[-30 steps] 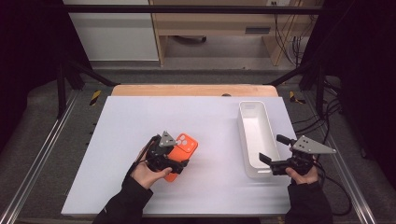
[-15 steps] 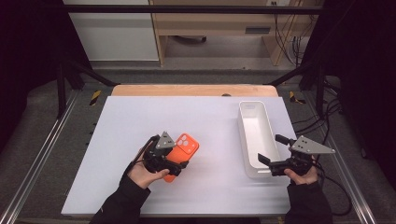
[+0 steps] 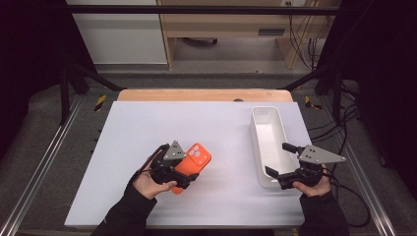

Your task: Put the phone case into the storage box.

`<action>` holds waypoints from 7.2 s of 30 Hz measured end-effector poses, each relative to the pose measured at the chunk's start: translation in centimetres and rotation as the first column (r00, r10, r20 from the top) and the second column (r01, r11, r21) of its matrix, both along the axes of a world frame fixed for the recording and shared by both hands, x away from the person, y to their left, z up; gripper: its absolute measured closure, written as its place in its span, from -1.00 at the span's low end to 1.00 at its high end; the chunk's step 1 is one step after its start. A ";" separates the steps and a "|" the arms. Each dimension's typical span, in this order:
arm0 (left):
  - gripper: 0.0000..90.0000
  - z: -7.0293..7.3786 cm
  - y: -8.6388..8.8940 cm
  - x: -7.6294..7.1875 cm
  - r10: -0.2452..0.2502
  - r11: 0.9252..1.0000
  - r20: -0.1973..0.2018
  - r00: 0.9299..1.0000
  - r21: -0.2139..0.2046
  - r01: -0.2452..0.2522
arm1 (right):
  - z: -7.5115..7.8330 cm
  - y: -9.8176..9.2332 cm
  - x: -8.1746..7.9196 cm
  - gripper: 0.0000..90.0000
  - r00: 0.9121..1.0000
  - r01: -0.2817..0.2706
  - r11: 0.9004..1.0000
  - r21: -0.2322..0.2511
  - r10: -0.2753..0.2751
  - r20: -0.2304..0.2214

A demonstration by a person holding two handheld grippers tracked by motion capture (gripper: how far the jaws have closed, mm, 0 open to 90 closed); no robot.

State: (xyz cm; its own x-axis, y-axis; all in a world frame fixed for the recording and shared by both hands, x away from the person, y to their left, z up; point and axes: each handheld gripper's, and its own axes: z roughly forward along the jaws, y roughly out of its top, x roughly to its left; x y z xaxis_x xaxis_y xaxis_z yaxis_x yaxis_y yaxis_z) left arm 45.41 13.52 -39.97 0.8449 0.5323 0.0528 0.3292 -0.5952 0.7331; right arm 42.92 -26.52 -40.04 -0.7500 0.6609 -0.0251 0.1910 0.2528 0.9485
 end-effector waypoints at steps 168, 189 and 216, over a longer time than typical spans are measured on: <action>-0.68 -0.7 -6.4 -5.3 -0.490 0.869 0.088 0.867 0.128 0.478 | -0.7 12.5 -1.1 -0.67 0.769 -0.635 0.697 -0.333 0.615 -0.178; -0.69 -0.6 -6.2 -5.1 -0.492 0.869 0.079 0.867 0.104 0.484 | -0.4 12.4 -0.8 -0.63 0.764 -0.643 0.702 -0.305 0.614 -0.197; -1.00 0.8 -3.2 -3.7 -0.355 0.932 0.026 0.934 -0.060 0.356 | 1.4 10.9 -0.1 -0.64 0.805 -0.591 0.729 -0.345 0.557 -0.202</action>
